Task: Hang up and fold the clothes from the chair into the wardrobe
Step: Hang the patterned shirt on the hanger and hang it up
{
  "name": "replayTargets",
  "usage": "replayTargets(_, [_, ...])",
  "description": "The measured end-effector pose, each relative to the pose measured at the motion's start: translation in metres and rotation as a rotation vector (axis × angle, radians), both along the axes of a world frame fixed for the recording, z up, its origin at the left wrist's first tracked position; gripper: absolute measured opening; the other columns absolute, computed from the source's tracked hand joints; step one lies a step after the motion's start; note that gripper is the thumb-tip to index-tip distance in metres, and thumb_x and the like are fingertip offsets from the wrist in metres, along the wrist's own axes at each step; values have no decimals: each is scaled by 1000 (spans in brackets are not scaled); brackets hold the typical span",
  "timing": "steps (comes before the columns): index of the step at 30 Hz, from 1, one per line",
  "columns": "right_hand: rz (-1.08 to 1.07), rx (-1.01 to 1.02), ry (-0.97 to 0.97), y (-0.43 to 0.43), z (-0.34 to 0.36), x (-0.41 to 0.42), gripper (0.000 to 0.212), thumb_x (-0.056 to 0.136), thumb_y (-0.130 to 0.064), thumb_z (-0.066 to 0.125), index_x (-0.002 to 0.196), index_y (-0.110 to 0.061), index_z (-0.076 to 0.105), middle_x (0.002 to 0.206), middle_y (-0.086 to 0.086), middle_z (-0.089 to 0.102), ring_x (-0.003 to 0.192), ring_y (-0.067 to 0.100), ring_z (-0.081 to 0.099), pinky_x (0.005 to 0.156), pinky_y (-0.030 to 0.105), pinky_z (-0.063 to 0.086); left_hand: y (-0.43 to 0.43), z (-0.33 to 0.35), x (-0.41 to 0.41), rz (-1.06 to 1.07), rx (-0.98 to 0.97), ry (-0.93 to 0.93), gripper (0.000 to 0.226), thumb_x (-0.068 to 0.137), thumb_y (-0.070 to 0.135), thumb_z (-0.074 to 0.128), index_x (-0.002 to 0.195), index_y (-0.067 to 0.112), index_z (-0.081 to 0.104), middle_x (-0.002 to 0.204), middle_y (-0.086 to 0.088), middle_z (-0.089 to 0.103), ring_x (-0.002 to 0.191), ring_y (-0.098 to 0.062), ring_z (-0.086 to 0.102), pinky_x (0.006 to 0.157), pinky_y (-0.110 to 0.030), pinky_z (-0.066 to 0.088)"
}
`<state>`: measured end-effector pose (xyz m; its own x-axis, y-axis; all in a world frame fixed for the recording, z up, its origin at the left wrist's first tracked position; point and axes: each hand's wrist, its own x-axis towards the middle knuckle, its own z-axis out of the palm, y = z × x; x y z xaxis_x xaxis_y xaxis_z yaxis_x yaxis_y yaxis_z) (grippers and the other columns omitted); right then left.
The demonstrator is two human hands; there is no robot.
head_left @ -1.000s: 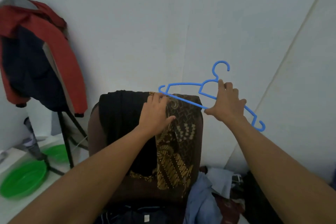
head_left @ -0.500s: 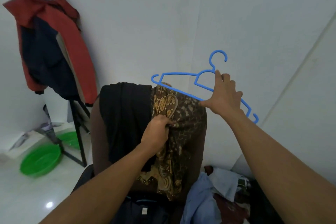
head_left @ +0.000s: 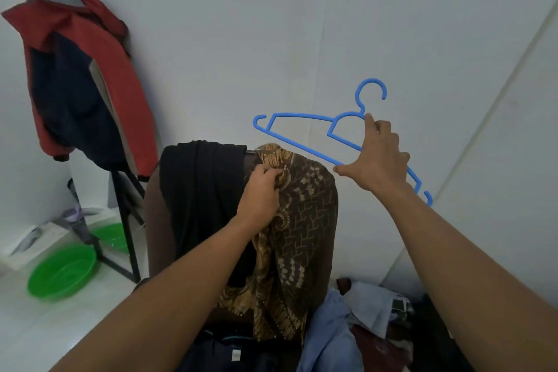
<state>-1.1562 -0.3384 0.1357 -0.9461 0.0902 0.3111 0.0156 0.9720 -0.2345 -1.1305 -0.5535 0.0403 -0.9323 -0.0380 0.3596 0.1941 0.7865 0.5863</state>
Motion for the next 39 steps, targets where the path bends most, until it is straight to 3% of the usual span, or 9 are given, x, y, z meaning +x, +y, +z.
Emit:
replayTargets(3, [10, -4, -4, -1, -1, 1, 125, 62, -58, 87, 155, -21, 12, 149, 7, 30, 128, 28, 42, 94, 55, 46, 0, -20, 23, -68, -9, 2, 42, 93, 4, 60, 134, 11, 57, 130, 0, 48, 116, -11, 49, 100, -16, 35])
replayTargets(7, [28, -16, 9, -8, 0, -1, 127, 60, -64, 85, 155, -21, 12, 148, 6, 31, 128, 28, 43, 92, 55, 47, -3, -43, 41, -109, -89, 25, 48, 88, 17, 69, 134, 16, 55, 134, 1, 42, 121, -14, 47, 103, -29, 46])
replayTargets(12, [32, -27, 19, -12, -2, -5, 129, 58, -63, 86, 155, -23, 11, 150, 5, 30, 130, 27, 42, 93, 55, 47, -2, -17, 14, 7, -63, 121, 76, 81, 32, 77, 144, 27, 35, 152, -3, 27, 140, -22, 22, 116, -36, 23])
replayTargets(16, [20, -16, 13, -9, -7, -6, 129, 58, -64, 86, 155, -23, 12, 150, 5, 30, 129, 27, 42, 92, 55, 47, 0, -3, -11, 24, -409, 27, 88, 83, 42, 73, 153, 27, 23, 154, -3, 32, 137, -27, 28, 111, -42, 35])
replayTargets(20, [11, -11, -2, -4, -12, -8, 129, 58, -65, 85, 155, -23, 11, 150, 5, 29, 129, 28, 42, 92, 54, 47, -6, -11, -8, 29, -431, 117, 69, 84, 39, 73, 145, 23, 43, 143, -3, 47, 128, -24, 39, 104, -38, 40])
replayTargets(24, [12, -10, -5, -6, -14, -12, 129, 57, -66, 85, 155, -23, 11, 149, 5, 31, 128, 27, 43, 92, 54, 48, -12, -22, -6, -82, -214, 119, 34, 93, 11, 64, 127, 7, 64, 124, -7, 57, 112, -21, 50, 92, -40, 53])
replayTargets(32, [26, -25, -20, -12, -14, -20, 128, 59, -64, 85, 155, -22, 11, 151, 6, 29, 130, 28, 42, 94, 54, 47, -27, -33, 6, -167, -86, 68, 22, 95, 8, 58, 113, 9, 70, 115, -1, 61, 101, -14, 60, 92, -34, 53])
replayTargets(35, [40, -29, -15, -12, -15, -22, 125, 62, -58, 86, 155, -21, 11, 151, 6, 29, 130, 29, 41, 94, 54, 47, -28, -56, 22, -200, -165, -12, 30, 94, 16, 61, 124, 12, 65, 126, -1, 58, 112, -16, 58, 97, -33, 51])
replayTargets(39, [49, -35, -3, -8, -16, -26, 127, 61, -56, 87, 156, -22, 11, 151, 6, 29, 130, 29, 40, 93, 55, 45, -28, -60, 10, -173, -258, 79, 64, 92, 40, 61, 149, 19, 39, 132, -2, 52, 114, -15, 50, 93, -35, 52])
